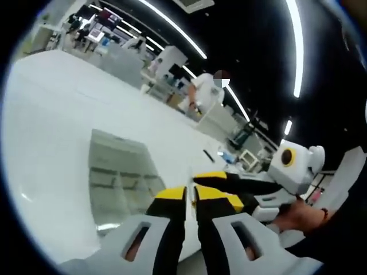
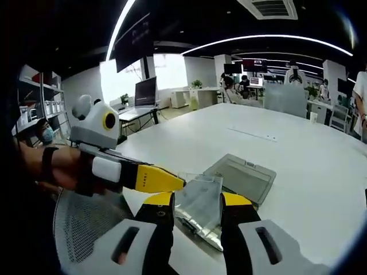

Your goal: Insert the divider into the dual guide fixture by aligning both edges with the guide slots and pushing it downward to the bottom, including one-sided entry, uneven engagement, binding, and posture correction.

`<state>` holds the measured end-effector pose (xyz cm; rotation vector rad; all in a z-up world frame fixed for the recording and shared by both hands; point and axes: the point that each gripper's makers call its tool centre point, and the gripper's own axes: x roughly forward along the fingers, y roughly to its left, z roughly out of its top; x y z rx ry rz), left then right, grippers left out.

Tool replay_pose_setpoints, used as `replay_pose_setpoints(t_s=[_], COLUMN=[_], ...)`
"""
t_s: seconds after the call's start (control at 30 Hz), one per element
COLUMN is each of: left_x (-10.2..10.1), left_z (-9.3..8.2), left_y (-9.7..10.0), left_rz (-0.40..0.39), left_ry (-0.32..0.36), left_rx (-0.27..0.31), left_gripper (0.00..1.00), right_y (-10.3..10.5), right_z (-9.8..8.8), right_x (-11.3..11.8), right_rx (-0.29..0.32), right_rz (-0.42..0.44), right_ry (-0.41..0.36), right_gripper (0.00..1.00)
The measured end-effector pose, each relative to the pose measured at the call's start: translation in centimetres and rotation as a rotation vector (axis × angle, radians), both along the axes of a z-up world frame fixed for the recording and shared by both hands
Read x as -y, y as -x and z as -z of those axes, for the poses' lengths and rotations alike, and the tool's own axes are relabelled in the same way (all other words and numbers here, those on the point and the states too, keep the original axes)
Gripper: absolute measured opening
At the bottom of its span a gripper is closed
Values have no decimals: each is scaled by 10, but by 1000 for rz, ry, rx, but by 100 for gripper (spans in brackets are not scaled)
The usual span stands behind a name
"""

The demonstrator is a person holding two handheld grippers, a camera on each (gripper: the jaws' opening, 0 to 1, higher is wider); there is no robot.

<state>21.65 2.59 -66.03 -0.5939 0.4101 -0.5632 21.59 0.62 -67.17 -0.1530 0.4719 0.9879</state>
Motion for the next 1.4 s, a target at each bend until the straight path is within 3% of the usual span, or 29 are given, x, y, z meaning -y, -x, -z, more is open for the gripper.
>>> replay_pose_setpoints(t_s=[0.17, 0.33, 0.43, 0.57, 1.03, 1.13, 1.23, 1.4], left_x=[3, 3, 2, 1, -1, -3, -5, -1], left_z=[1, -2, -1, -3, 0, 5, 12, 16], left_y=[3, 6, 5, 6, 11, 13, 16, 20], left_rz=[23, 21, 12, 14, 49, 59, 94, 125], left_ry=[-12, -7, -12, -18, -115, -158, -262, -294], left_rx=[2, 10, 10, 16, 43, 43, 50, 49], left_gripper=[0, 0, 0, 0, 0, 0, 0, 0], right_y=[3, 4, 5, 6, 11, 7, 6, 8], right_z=[3, 0, -1, 1, 5, 4, 4, 4], right_x=[0, -1, -3, -4, -2, 2, 4, 4], right_rx=[-22, -9, 31, 23, 21, 43, 49, 51], right_rz=[-20, -52, -80, -101, -149, -130, -137, -161], right_ry=[10, 20, 48, 66, 102, 111, 128, 145], right_gripper=[27, 28, 28, 28, 27, 26, 26, 26])
